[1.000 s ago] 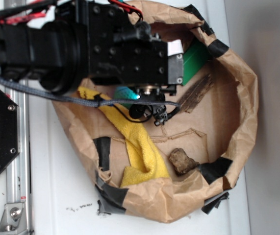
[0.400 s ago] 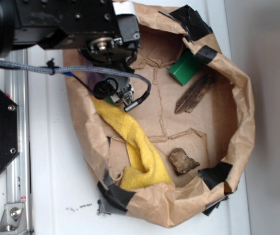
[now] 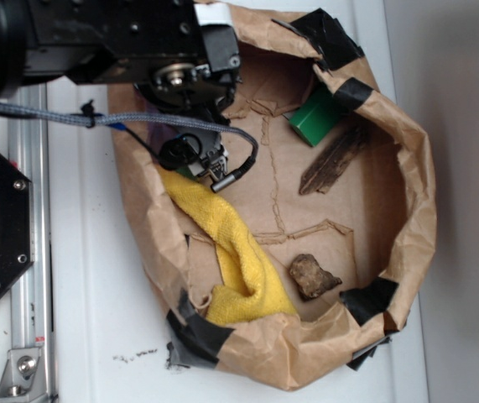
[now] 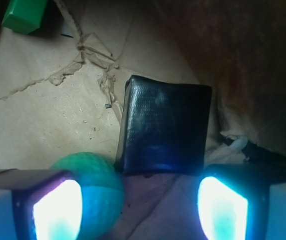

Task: Grab the black box.

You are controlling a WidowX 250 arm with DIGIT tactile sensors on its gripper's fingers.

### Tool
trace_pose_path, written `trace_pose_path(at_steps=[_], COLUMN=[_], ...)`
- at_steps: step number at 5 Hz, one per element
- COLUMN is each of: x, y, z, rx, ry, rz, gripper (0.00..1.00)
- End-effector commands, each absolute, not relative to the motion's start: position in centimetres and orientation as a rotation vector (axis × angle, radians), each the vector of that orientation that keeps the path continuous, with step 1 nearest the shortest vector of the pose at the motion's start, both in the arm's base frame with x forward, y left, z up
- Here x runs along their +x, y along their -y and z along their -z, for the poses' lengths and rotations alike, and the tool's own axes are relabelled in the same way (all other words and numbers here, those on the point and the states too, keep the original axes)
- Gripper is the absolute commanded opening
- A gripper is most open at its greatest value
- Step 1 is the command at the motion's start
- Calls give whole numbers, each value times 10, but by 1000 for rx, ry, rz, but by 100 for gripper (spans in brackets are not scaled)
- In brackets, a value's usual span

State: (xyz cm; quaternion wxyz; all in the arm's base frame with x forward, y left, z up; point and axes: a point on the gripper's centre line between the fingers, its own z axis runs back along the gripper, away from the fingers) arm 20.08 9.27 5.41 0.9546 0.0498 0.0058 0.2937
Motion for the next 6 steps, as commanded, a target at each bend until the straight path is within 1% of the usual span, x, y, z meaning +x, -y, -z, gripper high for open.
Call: trace_pose_path(at_steps=[1, 2, 3, 4, 5, 6], x=[197, 203, 210, 210, 219, 221], y=[-132, -128, -117, -123, -122, -121], z=[-66, -73, -77, -67, -48, -33], rx=[68, 29, 24, 60, 99, 104], ry=[56, 84, 91, 76, 50, 21], rz=[-667, -662, -650, -675, -679, -672], gripper=[100, 100, 100, 100, 100, 100])
